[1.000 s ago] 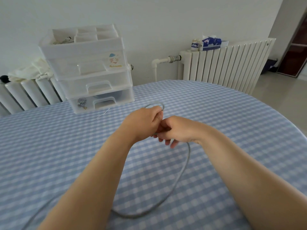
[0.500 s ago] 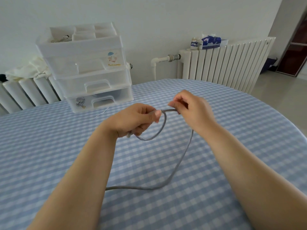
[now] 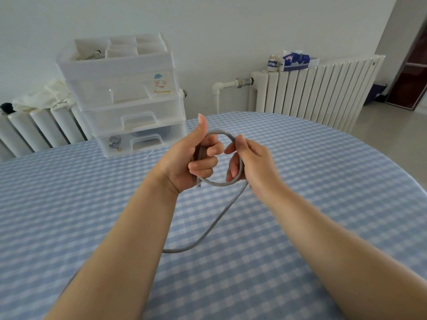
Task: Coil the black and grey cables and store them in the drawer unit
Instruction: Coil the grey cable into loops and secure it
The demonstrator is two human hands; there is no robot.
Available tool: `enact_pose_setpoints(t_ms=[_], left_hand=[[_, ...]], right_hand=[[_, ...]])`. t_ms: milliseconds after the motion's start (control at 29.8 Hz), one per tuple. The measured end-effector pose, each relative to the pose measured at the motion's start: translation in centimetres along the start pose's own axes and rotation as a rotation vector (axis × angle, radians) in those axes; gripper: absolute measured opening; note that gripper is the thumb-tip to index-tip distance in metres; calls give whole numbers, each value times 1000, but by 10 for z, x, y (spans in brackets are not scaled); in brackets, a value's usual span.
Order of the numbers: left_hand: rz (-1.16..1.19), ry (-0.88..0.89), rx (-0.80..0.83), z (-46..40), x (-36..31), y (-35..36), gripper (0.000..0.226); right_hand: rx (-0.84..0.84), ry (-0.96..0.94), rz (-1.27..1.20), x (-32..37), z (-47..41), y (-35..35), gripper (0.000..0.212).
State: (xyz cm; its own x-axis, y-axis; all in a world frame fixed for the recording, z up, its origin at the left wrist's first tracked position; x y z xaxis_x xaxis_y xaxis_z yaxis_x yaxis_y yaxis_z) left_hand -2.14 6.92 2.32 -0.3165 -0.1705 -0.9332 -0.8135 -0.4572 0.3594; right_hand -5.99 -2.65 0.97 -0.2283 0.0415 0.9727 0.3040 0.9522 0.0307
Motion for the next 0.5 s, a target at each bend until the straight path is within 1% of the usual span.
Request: enact_pose_setpoints(t_ms=[101,202,269,302,336,370,437,470,504], left_hand=[[19,49,57,1,-3,3,47],[88,90,83,0,-5,7,50],[148,166,28,-1,-12,6,48],[176,212,-33,-1,-16,3,47],[200,254,-101,0,-20,-3,46],[218,284,-159,2,-23,-7,45],[245,318,-236,5,-24,-12,42],[256,329,-265,6,-24,-14,40],[252,344,-286,7,-26,-14,38]], right_hand=[[9,112,-229,-4,0,2,47],[2,232,-466,-11,1,7,52],[17,307,-581,-17,3,12,56],[31,339,-570,-20,4,16,55],[41,368,-499,-23,7,19,52],[44,385,-365,-26,9,22,45],[54,373,-28,-30,14,29,28],[63,359,116,-32,17,33,23],[70,333,254,-33,18,36,23]])
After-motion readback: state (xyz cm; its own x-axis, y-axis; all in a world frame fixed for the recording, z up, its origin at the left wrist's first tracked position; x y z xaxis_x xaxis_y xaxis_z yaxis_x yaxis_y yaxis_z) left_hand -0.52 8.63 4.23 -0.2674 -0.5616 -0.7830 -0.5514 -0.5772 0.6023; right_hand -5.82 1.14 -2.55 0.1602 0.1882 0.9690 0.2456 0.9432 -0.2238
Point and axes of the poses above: each hand's wrist, its own z-axis away from the middle knuckle, its own y-axis out of the palm, x = y × z, the point moved 9 cm from there along -z, towards the middle knuckle, and after that the axes turned 4 degrees about x, right-handed, at the moved point
